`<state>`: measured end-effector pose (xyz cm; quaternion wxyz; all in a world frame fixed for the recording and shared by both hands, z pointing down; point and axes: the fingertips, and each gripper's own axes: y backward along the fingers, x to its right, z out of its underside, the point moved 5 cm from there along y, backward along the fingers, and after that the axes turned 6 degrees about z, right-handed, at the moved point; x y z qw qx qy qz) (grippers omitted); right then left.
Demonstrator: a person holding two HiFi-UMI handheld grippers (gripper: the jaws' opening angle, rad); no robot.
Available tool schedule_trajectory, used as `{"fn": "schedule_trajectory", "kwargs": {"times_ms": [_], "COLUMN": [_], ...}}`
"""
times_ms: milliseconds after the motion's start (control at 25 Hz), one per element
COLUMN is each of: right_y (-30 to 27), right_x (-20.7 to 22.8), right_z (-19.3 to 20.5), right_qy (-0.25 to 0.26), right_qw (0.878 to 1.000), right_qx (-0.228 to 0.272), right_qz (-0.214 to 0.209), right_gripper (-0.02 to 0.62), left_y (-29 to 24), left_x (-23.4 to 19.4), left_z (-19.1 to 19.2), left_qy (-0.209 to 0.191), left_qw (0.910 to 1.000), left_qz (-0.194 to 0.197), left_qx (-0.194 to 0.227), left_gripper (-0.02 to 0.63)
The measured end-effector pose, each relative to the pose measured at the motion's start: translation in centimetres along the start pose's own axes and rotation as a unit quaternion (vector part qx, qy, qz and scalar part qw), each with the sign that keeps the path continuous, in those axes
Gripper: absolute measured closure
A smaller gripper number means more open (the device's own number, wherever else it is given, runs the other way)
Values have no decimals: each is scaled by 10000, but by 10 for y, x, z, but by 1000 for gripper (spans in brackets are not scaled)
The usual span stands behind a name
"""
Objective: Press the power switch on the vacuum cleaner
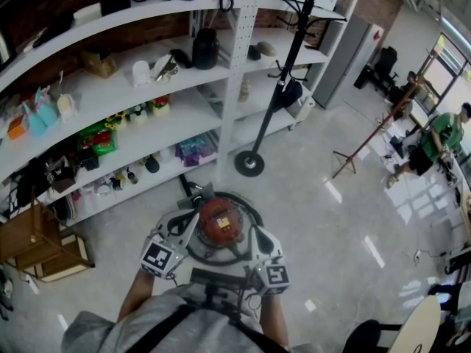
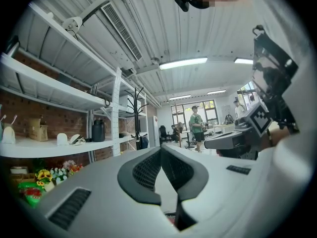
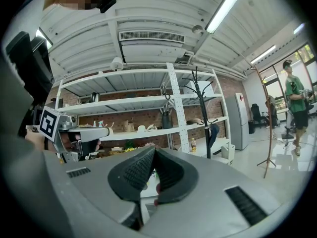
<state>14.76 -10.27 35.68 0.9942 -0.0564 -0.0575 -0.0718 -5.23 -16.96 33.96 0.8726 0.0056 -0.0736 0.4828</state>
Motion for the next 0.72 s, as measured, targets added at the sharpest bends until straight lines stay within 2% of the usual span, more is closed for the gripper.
{"fn": "schedule_trajectory", "kwargs": {"times_ms": [240, 720], "right_y": [5, 8], "right_x": [-2, -11], "right_z": [-5, 5], "right_qy": [131, 71], "right_qw": [9999, 9998], "right_qx": [-14, -21], "right_qz": [-14, -173], "right_gripper": [583, 583], "left_y": [2, 16], "left_x": [4, 6], "left_z": [-1, 1], "left_qy": [-1, 7], "left_qw": [10000, 9999], "left_qz": [7, -107], "left_qx": [-19, -52], "left_gripper": [598, 598]}}
